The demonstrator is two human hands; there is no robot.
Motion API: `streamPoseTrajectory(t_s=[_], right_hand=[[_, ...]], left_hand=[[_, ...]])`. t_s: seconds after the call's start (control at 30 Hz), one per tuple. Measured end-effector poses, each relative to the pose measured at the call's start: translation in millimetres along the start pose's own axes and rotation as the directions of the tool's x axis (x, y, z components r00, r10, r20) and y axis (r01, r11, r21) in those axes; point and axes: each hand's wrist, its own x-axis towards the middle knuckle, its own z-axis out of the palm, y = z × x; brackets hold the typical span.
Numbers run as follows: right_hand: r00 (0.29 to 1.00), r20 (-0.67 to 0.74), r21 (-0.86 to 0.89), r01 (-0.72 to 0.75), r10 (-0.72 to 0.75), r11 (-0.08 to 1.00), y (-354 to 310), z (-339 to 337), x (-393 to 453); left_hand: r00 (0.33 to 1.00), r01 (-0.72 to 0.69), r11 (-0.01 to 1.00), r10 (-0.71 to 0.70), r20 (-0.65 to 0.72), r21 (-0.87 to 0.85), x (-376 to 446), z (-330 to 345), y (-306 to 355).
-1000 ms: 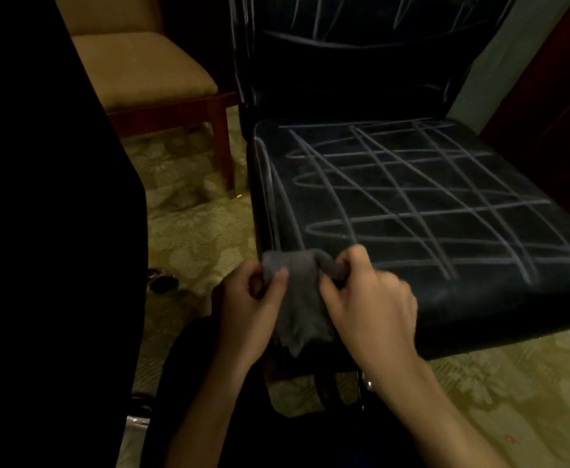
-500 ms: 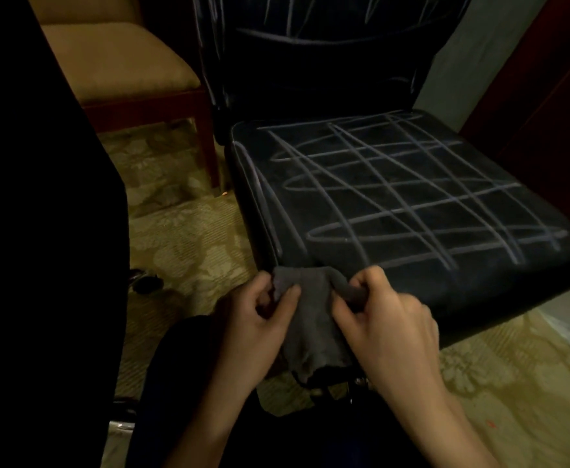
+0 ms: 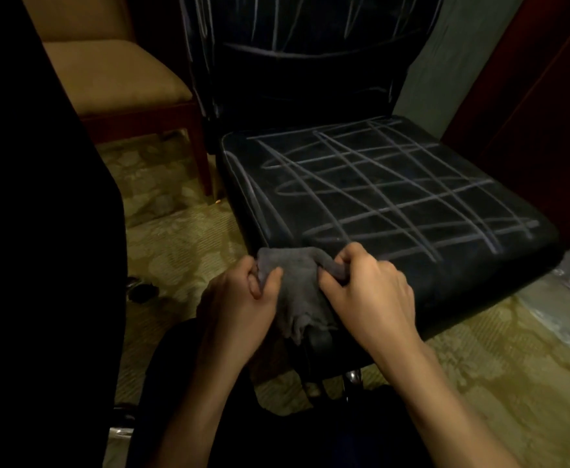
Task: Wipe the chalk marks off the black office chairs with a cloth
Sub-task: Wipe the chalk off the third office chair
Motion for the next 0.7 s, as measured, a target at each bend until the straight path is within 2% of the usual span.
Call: streamPoseTrajectory(t_s=[0.07, 0.13, 0.23, 0.33, 0.4, 0.43, 0.5, 0.57, 0.6, 0.7], right_hand=[[1.000, -0.025, -0.021, -0.020, 0.020, 1.000, 2.3, -1.9, -3.8], [0.990, -0.144, -0.076, -0.004, -0.007, 0.997, 3.4, -3.4, -3.7], [0.952, -0.299, -0.103, 0.038, -0.067, 0.994, 10.3, 3.9, 4.3], [0.918, -0.388, -0.117, 0.036, -0.079, 0.993, 19.0, 12.9, 5.9], [0.848, -0.479, -0.171, 0.164, -0.227, 0.972, 24.3, 17.5, -4.4], [0.825, -0.445, -0.227, 0.274, -0.349, 0.935, 27.9, 18.4, -10.3], [0.813, -0.234, -0.278, 0.469, -0.533, 0.838, 35.9, 17.0, -16.4], [0.843, -0.035, -0.241, 0.514, -0.536, 0.823, 42.1, 9.9, -14.8], [0.856, 0.015, -0.236, 0.506, -0.517, 0.830, 43.5, 5.9, -13.3], [0.852, -0.008, -0.342, 0.489, -0.523, 0.802, 44.2, 10.3, -15.1]], left_hand=[[0.967, -0.149, 0.976, 0.177, -0.181, 0.158, -13.7, 1.3, 14.0], [0.902, -0.295, 0.928, 0.349, -0.255, 0.226, -23.7, 2.2, 30.1], [0.841, -0.503, 0.846, 0.526, -0.127, 0.178, -19.0, 11.3, 29.1], [0.850, -0.509, 0.839, 0.525, -0.039, 0.192, -11.2, 15.5, 23.0], [0.863, -0.491, 0.846, 0.504, -0.014, 0.208, -16.1, 14.3, 24.6], [0.866, -0.490, 0.844, 0.501, 0.004, 0.219, -19.6, 12.6, 26.5], [0.865, -0.496, 0.834, 0.500, 0.049, 0.240, -26.1, 9.9, 30.4], [0.865, -0.499, 0.826, 0.496, 0.084, 0.264, -30.1, 9.7, 30.2], [0.869, -0.491, 0.824, 0.487, 0.090, 0.281, -32.3, 8.8, 29.7], [0.873, -0.483, 0.804, 0.474, 0.118, 0.346, -38.0, 9.9, 29.8]])
